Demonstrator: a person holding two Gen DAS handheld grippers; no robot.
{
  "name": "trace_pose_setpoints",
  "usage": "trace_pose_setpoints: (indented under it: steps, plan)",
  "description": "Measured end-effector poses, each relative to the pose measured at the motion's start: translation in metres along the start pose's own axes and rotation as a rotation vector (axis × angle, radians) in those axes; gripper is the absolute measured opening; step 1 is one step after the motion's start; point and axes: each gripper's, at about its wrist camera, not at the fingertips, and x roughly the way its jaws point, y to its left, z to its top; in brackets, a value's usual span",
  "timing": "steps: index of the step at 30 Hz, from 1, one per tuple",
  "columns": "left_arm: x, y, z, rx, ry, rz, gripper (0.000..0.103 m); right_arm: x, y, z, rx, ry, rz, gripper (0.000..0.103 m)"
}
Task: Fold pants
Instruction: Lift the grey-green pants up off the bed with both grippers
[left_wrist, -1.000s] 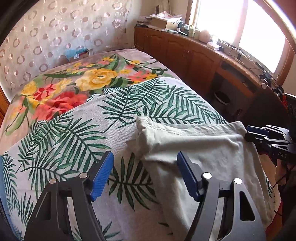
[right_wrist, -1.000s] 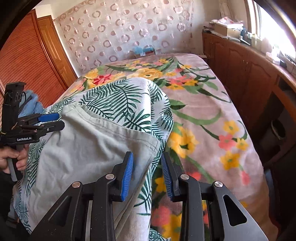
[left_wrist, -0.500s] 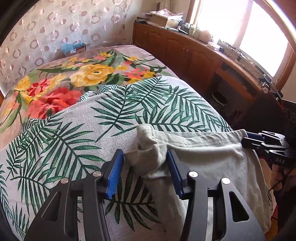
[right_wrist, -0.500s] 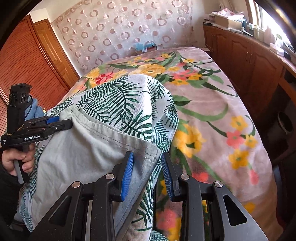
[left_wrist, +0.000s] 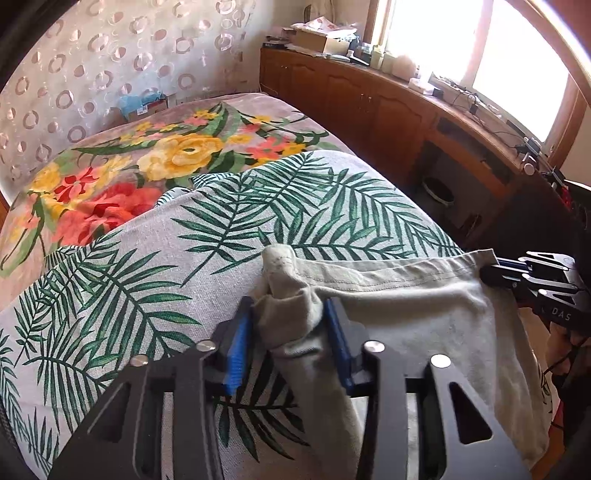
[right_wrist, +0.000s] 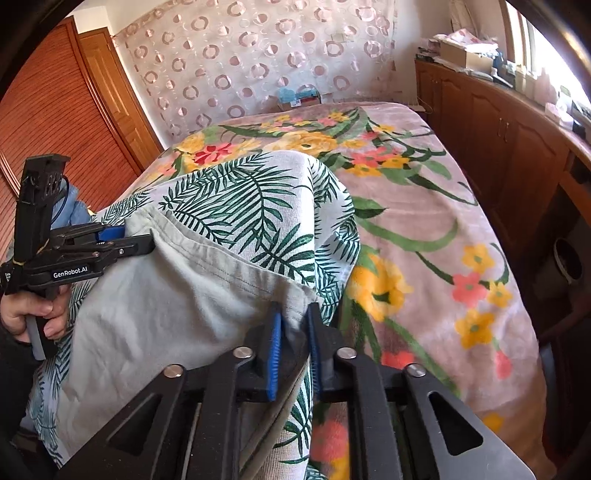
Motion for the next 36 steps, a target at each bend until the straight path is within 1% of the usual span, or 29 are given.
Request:
trace_pose_setpoints:
  steps: [1,3,5,9,14,19,23,25,30,36]
  plan:
    - [0.0,-0.001,0.0,0.002,0.001,-0.006,0.03,-0.001,0.002,0.0,-0.01,-0.004,-0.01,0.007]
    - [-0.002,-0.004,-0.001,0.012,-0.005,-0.005,0.021,-0.004,0.005,-0.001,-0.02,-0.02,-0.021,0.006]
    - [-0.006,-0.005,-0.002,0.016,-0.01,0.0,0.016,-0.01,0.008,-0.002,-0.035,-0.038,-0.03,0.006]
    - [-0.023,-0.007,-0.002,0.014,-0.05,-0.015,0.011,-0.023,0.015,-0.003,-0.068,-0.067,-0.047,0.005]
    - [-0.062,-0.013,-0.002,0.022,-0.137,-0.021,0.01,-0.05,0.032,-0.002,-0.102,-0.132,-0.053,0.005]
    - [-0.109,-0.015,-0.007,0.026,-0.227,-0.01,0.009,-0.086,0.052,-0.002,-0.132,-0.219,-0.061,0.005]
    - [-0.153,-0.014,-0.015,0.023,-0.308,0.006,0.009,-0.117,0.073,-0.008,-0.16,-0.294,-0.054,0.005]
    - [-0.18,-0.014,-0.022,0.026,-0.358,0.027,0.009,-0.133,0.086,-0.01,-0.18,-0.332,-0.049,0.005]
    - [-0.231,-0.011,-0.041,0.023,-0.451,0.063,0.009,-0.172,0.115,-0.03,-0.23,-0.42,-0.037,0.005]
    - [-0.284,-0.011,-0.065,0.034,-0.538,0.109,0.009,-0.2,0.145,-0.054,-0.273,-0.478,-0.014,0.005]
